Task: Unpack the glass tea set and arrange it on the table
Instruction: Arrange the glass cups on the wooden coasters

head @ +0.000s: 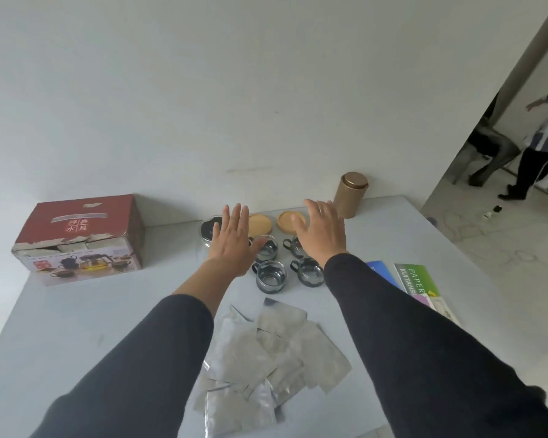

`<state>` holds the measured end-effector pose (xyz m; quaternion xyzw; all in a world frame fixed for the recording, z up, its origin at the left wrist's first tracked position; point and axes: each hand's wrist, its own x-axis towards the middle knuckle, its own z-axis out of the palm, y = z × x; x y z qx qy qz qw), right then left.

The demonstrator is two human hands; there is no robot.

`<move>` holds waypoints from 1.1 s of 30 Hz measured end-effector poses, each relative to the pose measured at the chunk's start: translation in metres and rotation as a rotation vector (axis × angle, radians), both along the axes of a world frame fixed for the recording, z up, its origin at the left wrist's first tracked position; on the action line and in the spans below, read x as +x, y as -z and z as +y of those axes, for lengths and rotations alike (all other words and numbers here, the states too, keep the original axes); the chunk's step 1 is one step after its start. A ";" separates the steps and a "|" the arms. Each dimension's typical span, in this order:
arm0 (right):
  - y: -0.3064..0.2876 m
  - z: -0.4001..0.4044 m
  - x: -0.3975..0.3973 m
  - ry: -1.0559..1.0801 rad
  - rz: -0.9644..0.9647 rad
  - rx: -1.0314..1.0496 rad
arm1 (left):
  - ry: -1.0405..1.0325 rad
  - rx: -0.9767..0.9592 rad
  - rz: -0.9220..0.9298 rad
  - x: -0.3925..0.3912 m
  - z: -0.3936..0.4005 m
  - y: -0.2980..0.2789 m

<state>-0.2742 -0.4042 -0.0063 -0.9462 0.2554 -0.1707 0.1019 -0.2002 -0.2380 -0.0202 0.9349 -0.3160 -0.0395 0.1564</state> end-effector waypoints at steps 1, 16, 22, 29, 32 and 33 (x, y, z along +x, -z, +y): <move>0.002 -0.004 -0.001 -0.003 0.010 -0.007 | -0.004 0.003 0.005 0.003 -0.005 0.001; 0.019 -0.150 0.021 -0.071 0.079 -0.017 | -0.047 0.079 0.033 0.029 -0.150 0.025; 0.026 -0.266 0.042 -0.072 0.089 -0.026 | -0.065 0.075 0.094 0.024 -0.264 0.047; 0.039 -0.337 0.079 -0.149 0.138 0.112 | -0.125 -0.023 0.227 0.027 -0.353 0.068; 0.046 -0.351 0.097 -0.185 0.102 0.219 | -0.165 -0.092 0.283 0.039 -0.380 0.077; 0.048 -0.354 0.103 -0.190 0.086 0.244 | -0.177 -0.109 0.298 0.043 -0.388 0.080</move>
